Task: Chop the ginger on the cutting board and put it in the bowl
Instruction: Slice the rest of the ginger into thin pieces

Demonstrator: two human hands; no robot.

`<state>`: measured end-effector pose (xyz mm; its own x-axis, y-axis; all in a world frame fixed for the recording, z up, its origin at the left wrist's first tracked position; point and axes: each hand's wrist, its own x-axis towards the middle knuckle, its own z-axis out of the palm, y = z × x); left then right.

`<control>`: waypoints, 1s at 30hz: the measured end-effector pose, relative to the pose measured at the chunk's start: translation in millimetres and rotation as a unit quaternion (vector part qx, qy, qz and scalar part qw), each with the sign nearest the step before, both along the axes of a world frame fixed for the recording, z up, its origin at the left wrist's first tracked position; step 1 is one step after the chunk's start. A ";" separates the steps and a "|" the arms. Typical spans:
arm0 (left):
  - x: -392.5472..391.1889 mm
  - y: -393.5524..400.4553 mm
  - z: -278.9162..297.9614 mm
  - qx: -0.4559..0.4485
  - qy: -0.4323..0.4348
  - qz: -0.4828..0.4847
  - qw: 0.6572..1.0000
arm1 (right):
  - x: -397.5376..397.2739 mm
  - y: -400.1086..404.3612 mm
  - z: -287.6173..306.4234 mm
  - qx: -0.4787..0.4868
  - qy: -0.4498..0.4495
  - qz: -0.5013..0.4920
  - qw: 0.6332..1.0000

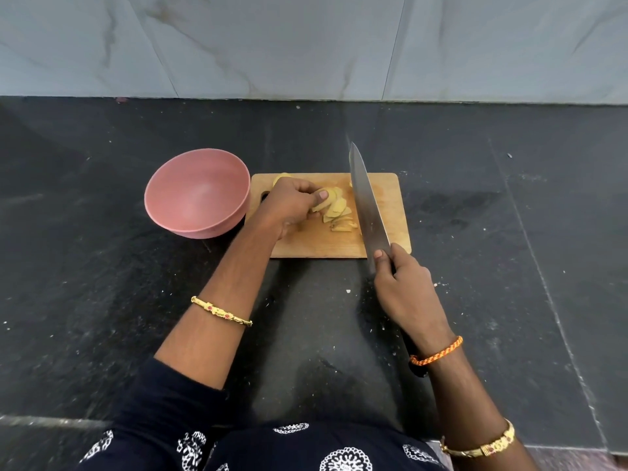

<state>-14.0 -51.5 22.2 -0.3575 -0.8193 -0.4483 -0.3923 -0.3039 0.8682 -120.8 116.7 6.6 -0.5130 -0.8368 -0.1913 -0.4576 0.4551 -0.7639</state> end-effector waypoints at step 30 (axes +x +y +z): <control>-22.0 10.0 -14.6 -0.261 -0.213 -0.118 0.934 | -2.5 0.1 -0.3 -0.037 -0.003 -0.017 0.999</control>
